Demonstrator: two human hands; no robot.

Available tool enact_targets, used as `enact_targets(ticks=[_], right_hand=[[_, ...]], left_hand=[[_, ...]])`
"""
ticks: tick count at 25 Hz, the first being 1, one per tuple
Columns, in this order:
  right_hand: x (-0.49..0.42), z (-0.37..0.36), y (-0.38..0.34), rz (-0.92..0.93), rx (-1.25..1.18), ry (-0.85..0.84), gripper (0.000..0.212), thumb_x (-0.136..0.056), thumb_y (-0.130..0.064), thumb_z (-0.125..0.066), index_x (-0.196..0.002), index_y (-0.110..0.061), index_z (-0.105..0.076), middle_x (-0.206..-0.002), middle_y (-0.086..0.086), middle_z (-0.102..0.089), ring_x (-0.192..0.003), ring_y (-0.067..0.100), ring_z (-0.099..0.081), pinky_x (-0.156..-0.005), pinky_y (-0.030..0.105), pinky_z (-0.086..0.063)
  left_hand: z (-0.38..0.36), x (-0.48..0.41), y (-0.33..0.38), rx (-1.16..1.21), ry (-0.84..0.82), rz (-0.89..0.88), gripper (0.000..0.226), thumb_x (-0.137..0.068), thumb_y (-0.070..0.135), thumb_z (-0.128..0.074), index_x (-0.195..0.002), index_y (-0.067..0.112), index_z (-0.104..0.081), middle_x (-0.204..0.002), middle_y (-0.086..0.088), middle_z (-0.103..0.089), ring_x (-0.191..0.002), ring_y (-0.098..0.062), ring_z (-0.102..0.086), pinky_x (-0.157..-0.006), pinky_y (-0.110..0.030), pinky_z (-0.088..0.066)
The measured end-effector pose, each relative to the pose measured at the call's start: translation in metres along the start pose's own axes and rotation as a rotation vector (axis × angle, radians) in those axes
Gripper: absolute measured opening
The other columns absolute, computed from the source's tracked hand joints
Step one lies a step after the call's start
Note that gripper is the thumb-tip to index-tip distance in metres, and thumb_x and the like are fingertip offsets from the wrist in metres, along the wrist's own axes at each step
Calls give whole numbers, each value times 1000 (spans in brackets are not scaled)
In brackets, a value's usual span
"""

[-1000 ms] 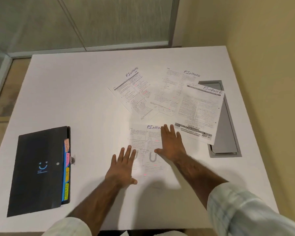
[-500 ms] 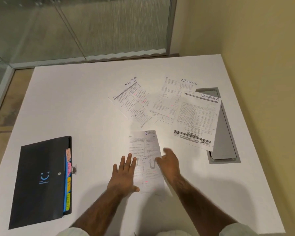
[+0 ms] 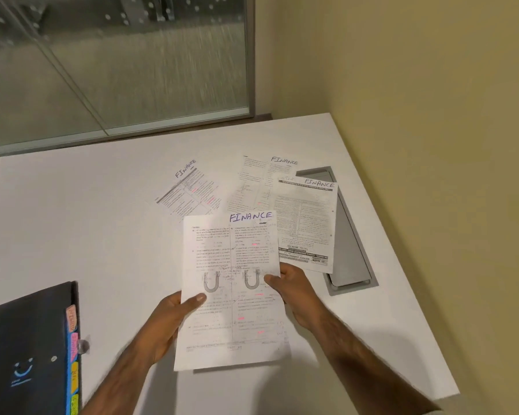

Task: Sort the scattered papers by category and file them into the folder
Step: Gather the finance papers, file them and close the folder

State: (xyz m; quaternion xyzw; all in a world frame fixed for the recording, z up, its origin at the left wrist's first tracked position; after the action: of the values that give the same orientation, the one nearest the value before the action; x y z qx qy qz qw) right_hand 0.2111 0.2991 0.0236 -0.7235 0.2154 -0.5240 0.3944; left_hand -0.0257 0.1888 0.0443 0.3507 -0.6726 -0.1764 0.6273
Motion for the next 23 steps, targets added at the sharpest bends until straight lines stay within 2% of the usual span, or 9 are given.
enact_targets(ticks=[3,6,9,12,14,17,19,21,23], right_hand=[[-3,6,-17,30,17,-74,25,-99,-13,-64,-122,-10,-72,-117,5,-77,-108,24,-74,-97,41,-58],[-15,13,-22,100,263,89,47,-96,-57,-57,-118,-19,-72,-117,-1,-76,-110,17,-70,-102,45,-53],[-37,24,-6,168,1089,210,91,-90,-80,-14,-157,-21,-33,-164,1,-34,-155,27,-20,-124,52,-21],[-44,25,29,82,1416,105,114,-75,-80,26,-163,-15,-7,-172,7,-2,-157,33,9,-125,60,-1],[-34,15,49,75,1483,81,101,-88,-76,9,-162,-11,-14,-170,12,-6,-157,35,3,-124,61,-2],[7,-6,84,185,1511,97,76,-99,-60,-31,-146,-5,-51,-155,20,-44,-148,42,-35,-117,61,-20],[43,-25,98,393,1498,109,48,-97,-43,-51,-120,-6,-71,-125,20,-70,-126,45,-60,-111,61,-35],[60,-26,94,579,1444,201,22,-94,-29,-59,-99,-12,-73,-96,11,-73,-103,38,-70,-107,54,-36],[39,-6,69,621,1462,358,19,-92,-29,-64,-100,-14,-72,-101,8,-72,-103,34,-70,-107,51,-36]], left_hand=[[-19,-4,13,22,-31,28,39,-93,17,-68,-130,10,-65,-127,-12,-71,-116,-32,-69,-107,-51,-47],[-22,-6,25,-4,-1,-21,37,-94,14,-66,-131,10,-64,-125,-11,-72,-115,-29,-70,-104,-48,-49],[-9,-3,32,-15,36,-63,37,-95,13,-65,-132,10,-64,-126,-10,-72,-116,-29,-69,-107,-49,-46],[11,1,36,7,71,-84,40,-93,15,-70,-132,10,-64,-127,-11,-71,-117,-32,-69,-111,-53,-43],[23,2,36,17,73,-89,52,-84,24,-81,-132,10,-65,-127,-11,-71,-116,-33,-69,-111,-54,-42],[30,-1,30,20,42,-68,70,-69,32,-85,-132,10,-64,-127,-12,-71,-116,-34,-69,-110,-54,-43],[26,-5,24,29,20,-33,60,-79,26,-84,-133,10,-64,-127,-12,-71,-117,-34,-68,-111,-56,-41],[20,-10,18,32,13,2,45,-90,17,-72,-133,9,-63,-128,-12,-71,-117,-34,-68,-113,-57,-40],[15,-12,14,20,2,26,41,-93,12,-65,-134,9,-63,-129,-13,-70,-118,-35,-67,-113,-57,-40]])
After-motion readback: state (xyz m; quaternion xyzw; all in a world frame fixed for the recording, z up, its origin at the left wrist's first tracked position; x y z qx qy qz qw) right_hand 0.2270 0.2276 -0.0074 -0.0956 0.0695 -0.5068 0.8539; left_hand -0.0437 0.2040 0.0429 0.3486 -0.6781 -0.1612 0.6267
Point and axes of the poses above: each hand's wrist, its own x-axis away from the middle knuckle, its own z-axis out of the back of the hand, y = z × x, the point moved 6 cm from there along -x, towards the middle knuckle
